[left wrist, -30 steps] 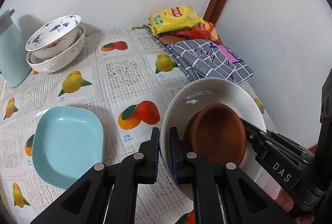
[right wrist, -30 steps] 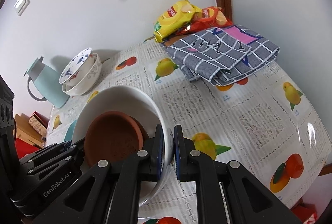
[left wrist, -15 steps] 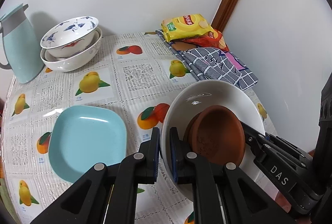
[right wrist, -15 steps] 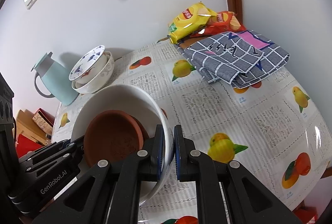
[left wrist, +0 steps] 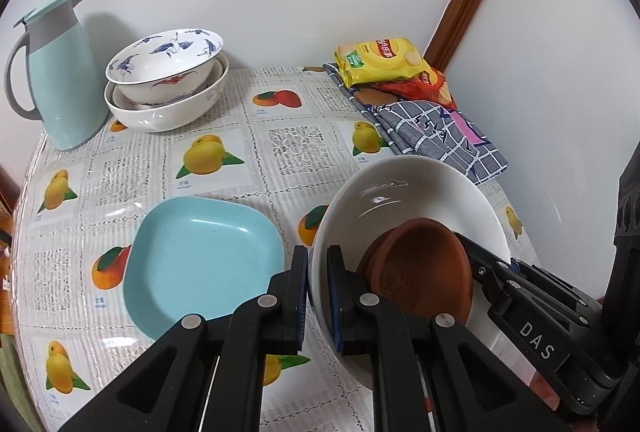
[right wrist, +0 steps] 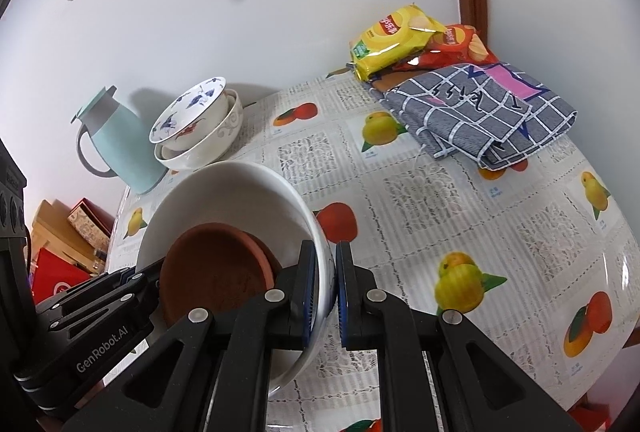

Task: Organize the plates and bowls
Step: 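Carry the white bowl with both grippers over the stacked blue and green plates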

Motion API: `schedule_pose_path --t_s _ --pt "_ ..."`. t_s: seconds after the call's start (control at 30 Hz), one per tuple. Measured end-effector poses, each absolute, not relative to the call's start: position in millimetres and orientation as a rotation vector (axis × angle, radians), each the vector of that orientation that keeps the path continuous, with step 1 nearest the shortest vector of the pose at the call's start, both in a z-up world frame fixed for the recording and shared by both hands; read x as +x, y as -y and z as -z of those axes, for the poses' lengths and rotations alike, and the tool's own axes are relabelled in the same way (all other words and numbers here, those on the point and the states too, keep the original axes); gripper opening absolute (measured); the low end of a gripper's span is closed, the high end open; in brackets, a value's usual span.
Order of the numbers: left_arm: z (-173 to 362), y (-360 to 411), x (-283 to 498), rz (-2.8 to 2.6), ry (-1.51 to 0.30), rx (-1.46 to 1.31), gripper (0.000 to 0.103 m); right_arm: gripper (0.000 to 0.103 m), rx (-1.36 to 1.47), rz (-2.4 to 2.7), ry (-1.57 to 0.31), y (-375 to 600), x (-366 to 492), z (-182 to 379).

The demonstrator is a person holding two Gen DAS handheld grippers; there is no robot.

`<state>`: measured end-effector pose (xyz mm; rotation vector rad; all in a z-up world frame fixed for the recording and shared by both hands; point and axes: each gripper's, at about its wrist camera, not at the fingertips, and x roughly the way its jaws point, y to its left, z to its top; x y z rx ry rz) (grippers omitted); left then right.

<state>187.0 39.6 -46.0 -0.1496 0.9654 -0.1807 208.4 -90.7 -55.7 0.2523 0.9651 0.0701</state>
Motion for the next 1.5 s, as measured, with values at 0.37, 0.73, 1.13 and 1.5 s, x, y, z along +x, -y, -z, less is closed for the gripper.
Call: schedule_pose_path --t_s 0.37,0.73,1.13,1.5 --pt "45.5 -55.3 187.5 0.171 -0.963 -0.169 0.010 0.010 0.246 -0.083 -0.960 77.2 211.7 55.3" --pt "41.9 -70.3 191.8 0.158 -0.957 -0.176 0.010 0.010 0.249 -0.099 -0.949 63.4 218.9 54.5" --pt "44.1 -76.0 193.0 0.156 -0.963 -0.175 0.010 0.010 0.251 -0.105 -0.945 54.5 221.7 56.2" --pt "48.3 -81.8 195.5 0.154 -0.973 -0.179 0.010 0.010 0.251 -0.110 -0.949 50.3 224.5 59.4"
